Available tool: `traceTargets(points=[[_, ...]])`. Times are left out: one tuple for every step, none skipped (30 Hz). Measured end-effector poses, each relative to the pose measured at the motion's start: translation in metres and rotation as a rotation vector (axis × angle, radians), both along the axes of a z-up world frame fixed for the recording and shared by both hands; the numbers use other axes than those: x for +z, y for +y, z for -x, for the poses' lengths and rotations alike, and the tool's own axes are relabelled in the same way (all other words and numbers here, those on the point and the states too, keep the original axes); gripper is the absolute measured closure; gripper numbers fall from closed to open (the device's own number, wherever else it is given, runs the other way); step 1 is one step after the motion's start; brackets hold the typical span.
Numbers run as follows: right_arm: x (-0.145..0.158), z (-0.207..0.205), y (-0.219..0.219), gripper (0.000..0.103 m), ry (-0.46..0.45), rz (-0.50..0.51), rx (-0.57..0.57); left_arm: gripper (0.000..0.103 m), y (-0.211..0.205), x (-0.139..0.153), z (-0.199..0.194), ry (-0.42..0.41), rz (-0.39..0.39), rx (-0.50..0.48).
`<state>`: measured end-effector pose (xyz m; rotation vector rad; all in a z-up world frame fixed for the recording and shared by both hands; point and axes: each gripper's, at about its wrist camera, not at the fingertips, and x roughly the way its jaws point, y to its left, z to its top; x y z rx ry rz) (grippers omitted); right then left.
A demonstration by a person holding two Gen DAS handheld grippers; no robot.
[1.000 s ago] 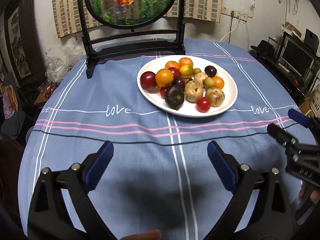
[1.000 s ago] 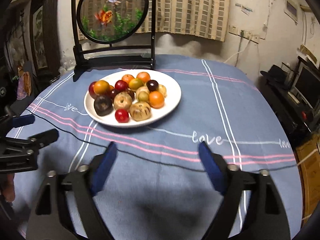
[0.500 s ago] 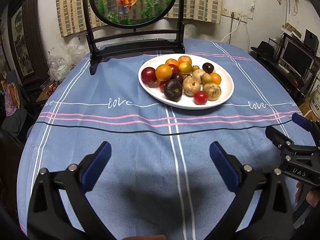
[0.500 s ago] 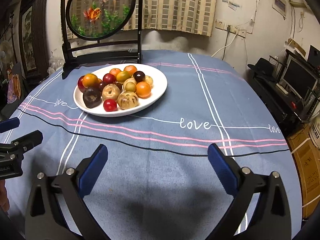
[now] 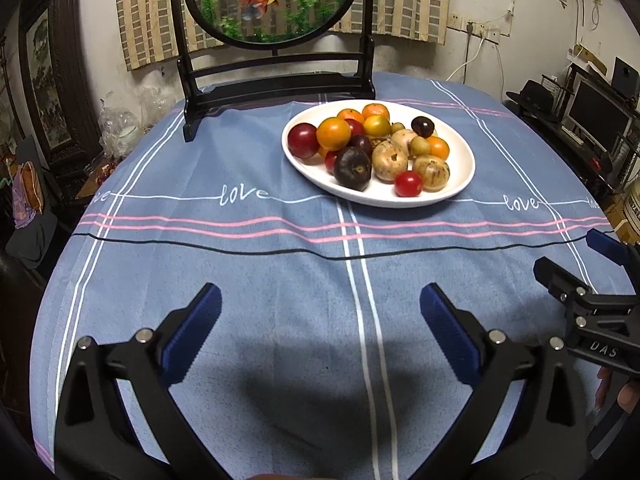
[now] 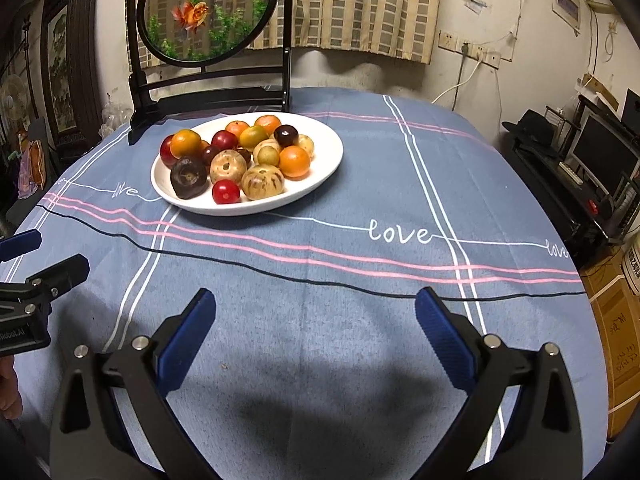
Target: Organize fruits
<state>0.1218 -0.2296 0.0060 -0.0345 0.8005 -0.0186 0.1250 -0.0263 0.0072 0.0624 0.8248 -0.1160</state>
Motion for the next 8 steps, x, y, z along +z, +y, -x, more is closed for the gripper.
traceTargets(points=[[-0.0007, 0.0007, -0.0003, 0.003, 0.002, 0.001, 0.000, 0.002, -0.0001, -0.0013, 0.0001, 0.003, -0.003, 0.001], [-0.0009, 0.0010, -0.0005, 0.003, 0.004, 0.001, 0.000, 0.002, -0.0001, -0.0023, 0.0004, 0.005, -0.007, 0.003], [-0.0015, 0.0013, -0.0008, 0.003, 0.007, 0.002, 0.000, 0.002, 0.0001, -0.0028, 0.0009, 0.006, -0.007, 0.004], [-0.0022, 0.0016, -0.0013, 0.003, 0.010, 0.002, -0.001, 0.002, 0.0006, -0.0034, 0.0011, 0.010, -0.004, 0.005], [-0.0030, 0.0022, -0.0019, 0.003, 0.012, 0.003, -0.001, 0.002, 0.0011, -0.0038, 0.0013, 0.012, -0.002, 0.007], [-0.0040, 0.0026, -0.0026, 0.003, 0.015, 0.004, -0.003, 0.002, 0.0017, -0.0041, 0.0016, 0.014, -0.001, 0.010], [-0.0039, 0.0028, -0.0033, 0.003, 0.016, 0.004, -0.003, 0.002, 0.0022, -0.0041, 0.0017, 0.016, 0.000, 0.013], [-0.0044, 0.0032, -0.0040, 0.003, 0.019, 0.003, -0.003, 0.002, 0.0023, -0.0040, 0.0019, 0.017, 0.001, 0.015]])
